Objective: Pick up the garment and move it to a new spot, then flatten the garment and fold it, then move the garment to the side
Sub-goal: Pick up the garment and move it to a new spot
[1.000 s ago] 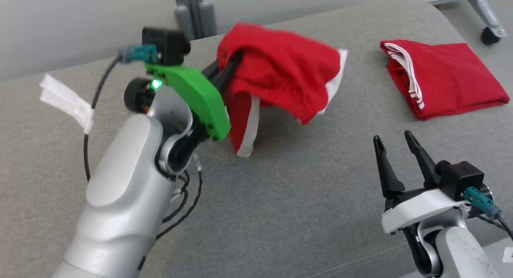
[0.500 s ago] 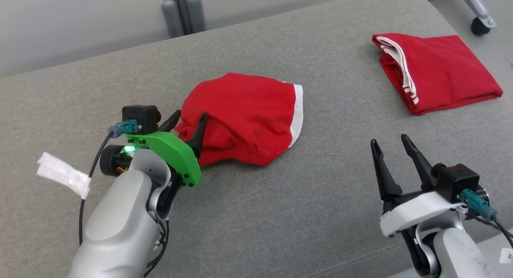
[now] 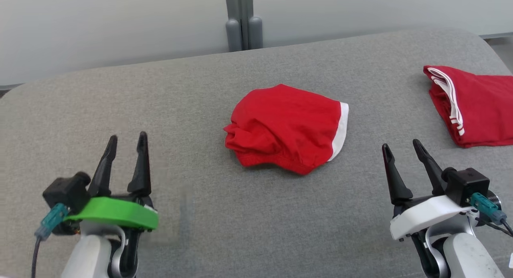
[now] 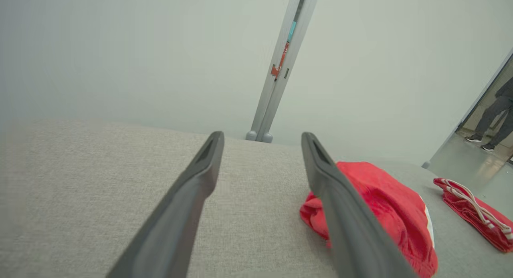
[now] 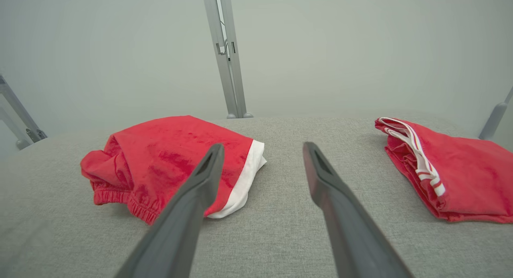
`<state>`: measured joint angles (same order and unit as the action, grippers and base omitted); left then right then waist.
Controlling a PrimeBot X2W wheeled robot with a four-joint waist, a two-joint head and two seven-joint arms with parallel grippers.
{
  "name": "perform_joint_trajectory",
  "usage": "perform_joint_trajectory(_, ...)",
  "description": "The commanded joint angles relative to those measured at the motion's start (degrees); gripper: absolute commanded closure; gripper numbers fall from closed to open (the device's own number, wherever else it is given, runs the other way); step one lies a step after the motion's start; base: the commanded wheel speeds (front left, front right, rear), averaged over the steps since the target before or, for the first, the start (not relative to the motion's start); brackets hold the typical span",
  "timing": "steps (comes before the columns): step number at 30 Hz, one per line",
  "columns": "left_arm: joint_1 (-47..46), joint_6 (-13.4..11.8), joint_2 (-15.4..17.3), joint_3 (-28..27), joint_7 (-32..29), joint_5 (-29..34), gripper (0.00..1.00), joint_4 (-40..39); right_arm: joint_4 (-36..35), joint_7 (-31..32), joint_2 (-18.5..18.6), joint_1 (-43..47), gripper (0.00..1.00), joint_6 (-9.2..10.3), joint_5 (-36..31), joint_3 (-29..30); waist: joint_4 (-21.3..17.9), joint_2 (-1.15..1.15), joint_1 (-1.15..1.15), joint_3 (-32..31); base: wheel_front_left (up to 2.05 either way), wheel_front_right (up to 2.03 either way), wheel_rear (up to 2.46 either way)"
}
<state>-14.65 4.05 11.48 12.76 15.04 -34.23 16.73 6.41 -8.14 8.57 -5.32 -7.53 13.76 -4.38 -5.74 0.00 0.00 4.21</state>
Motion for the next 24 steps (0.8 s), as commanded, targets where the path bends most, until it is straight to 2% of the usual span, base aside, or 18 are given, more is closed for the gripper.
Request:
perform_joint_trajectory(1,3.17,-0.52,-0.31,-1.64,0.12,1.4,0.0,-1.36,0.0,0.09,-0.04,0.76,0.0,0.09,-0.1,0.21,2.42,0.0,0.0,-1.86,0.0,0.0,0.0)
perform_joint_trajectory(5,9.28,-0.78,-1.52,-6.12,0.14,4.18,0.0,-4.69,0.65,-0.26,-0.24,1.99,0.0,0.1,-0.16,1.17,4.16,0.0,0.0,-3.04,0.0,0.0,0.0)
perform_joint_trajectory(9,13.21,-0.11,-1.98,-7.64,0.14,6.48,0.0,-5.15,1.15,-0.27,-0.69,2.91,0.0,0.1,-0.38,1.78,5.4,0.0,0.0,-4.24,0.0,0.0,0.0)
perform_joint_trajectory(24,15.04,1.63,-4.06,-9.78,0.15,10.77,0.0,-5.89,2.11,-0.3,-1.35,4.25,0.0,0.09,-0.32,2.17,6.24,0.0,0.0,-4.89,0.0,0.0,0.0)
